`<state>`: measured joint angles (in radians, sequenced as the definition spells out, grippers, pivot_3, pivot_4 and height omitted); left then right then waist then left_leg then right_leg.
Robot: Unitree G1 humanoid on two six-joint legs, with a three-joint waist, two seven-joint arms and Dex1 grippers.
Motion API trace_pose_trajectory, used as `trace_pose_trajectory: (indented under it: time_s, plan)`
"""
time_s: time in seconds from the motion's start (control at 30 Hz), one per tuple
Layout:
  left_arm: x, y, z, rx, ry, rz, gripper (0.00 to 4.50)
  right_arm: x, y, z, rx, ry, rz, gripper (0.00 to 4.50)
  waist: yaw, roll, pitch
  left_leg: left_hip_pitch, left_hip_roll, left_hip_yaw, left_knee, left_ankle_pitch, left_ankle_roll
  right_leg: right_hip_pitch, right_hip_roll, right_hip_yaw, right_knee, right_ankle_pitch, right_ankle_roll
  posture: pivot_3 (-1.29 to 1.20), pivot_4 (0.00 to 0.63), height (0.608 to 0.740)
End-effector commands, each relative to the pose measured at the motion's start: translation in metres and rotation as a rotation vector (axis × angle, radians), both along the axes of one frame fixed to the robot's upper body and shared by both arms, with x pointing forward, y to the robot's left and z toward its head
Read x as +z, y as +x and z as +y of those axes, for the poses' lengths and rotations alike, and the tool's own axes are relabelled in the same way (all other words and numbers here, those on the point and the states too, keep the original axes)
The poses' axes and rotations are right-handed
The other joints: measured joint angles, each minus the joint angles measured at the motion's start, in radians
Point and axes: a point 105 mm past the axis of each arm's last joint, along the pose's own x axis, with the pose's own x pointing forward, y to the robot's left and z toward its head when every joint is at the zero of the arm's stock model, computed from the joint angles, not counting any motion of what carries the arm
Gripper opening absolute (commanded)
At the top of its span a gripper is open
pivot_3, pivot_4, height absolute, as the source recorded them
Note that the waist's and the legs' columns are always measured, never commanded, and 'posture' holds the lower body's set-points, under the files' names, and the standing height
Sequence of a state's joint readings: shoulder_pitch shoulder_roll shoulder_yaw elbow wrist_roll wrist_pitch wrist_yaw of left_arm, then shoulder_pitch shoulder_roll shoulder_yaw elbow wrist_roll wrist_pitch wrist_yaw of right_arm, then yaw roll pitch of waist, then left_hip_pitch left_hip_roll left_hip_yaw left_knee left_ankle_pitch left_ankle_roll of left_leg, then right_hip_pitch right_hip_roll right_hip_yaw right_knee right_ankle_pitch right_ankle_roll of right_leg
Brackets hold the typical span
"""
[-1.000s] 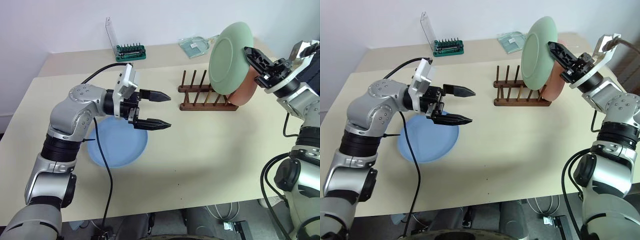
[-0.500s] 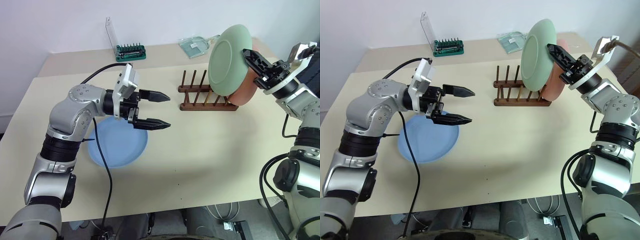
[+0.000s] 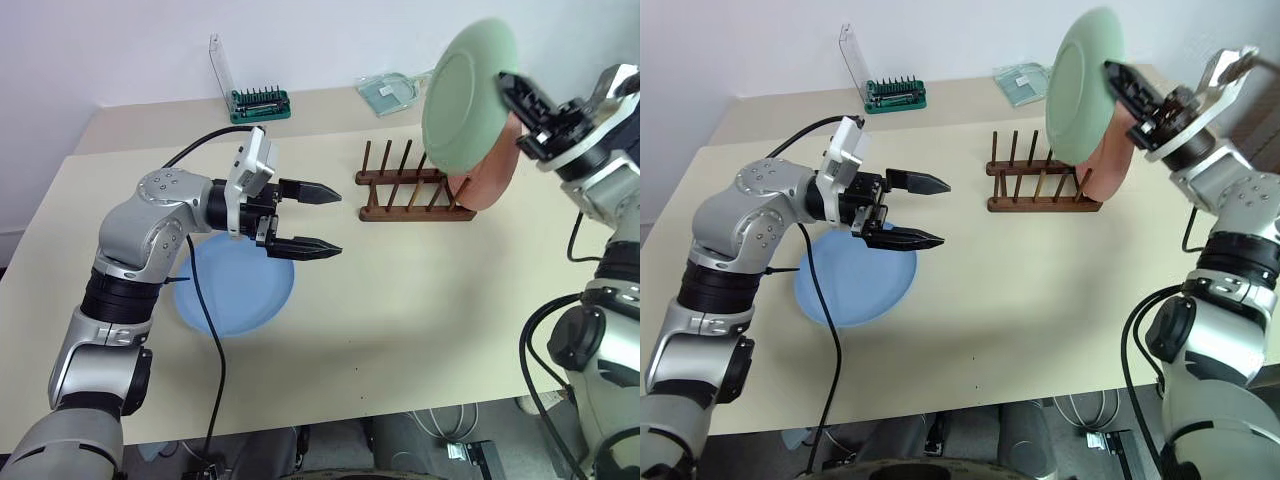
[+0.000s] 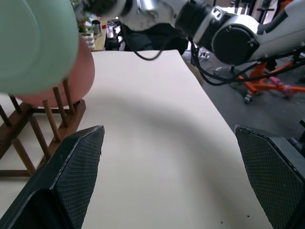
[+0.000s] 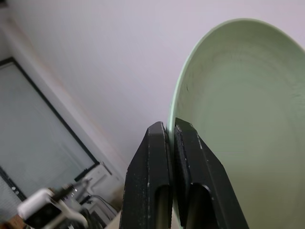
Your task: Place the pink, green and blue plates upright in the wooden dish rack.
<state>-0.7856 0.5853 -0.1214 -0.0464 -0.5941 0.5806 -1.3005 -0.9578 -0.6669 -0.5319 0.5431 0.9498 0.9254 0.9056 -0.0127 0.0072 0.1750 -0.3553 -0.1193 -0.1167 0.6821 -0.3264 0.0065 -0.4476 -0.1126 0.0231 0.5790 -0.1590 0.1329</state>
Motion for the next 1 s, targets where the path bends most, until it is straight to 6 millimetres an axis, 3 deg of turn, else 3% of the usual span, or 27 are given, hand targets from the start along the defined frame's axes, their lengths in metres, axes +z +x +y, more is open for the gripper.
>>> trace_pose_trajectory:
  time_s: [0.03, 0.37, 0.8, 1.0]
  plan:
    - [0.011, -0.003, 0.002, -0.007, -0.028, -0.044, 4.50, 0.024, -0.011, -0.003, -0.010, -0.016, -0.092, 0.07, 0.000, 0.000, 0.000, 0.000, 0.000, 0.000, 0.000, 0.000, 0.000, 0.000, 0.000, 0.000, 0.000, 0.000, 0.000, 0.00, 0.150, 0.740]
    - [0.012, -0.004, 0.002, -0.008, -0.029, -0.043, 4.50, 0.010, -0.008, -0.018, -0.050, -0.027, -0.060, 0.07, 0.000, 0.000, 0.000, 0.000, 0.000, 0.000, 0.000, 0.000, 0.000, 0.000, 0.000, 0.000, 0.000, 0.000, 0.000, 0.00, 0.150, 0.740]
    - [0.012, -0.003, 0.002, -0.003, -0.034, -0.044, 4.50, 0.016, -0.012, -0.007, 0.009, -0.013, -0.070, 0.07, -0.001, 0.000, 0.000, 0.000, 0.000, 0.000, 0.000, 0.000, 0.000, 0.000, 0.000, 0.000, 0.000, 0.000, 0.000, 0.00, 0.150, 0.740]
    - [0.013, -0.003, 0.001, -0.004, -0.036, -0.042, 4.50, 0.008, -0.011, -0.005, 0.009, -0.017, -0.051, 0.07, 0.000, 0.000, 0.000, 0.000, 0.000, 0.000, 0.000, 0.000, 0.000, 0.000, 0.000, 0.000, 0.000, 0.000, 0.000, 0.00, 0.150, 0.740]
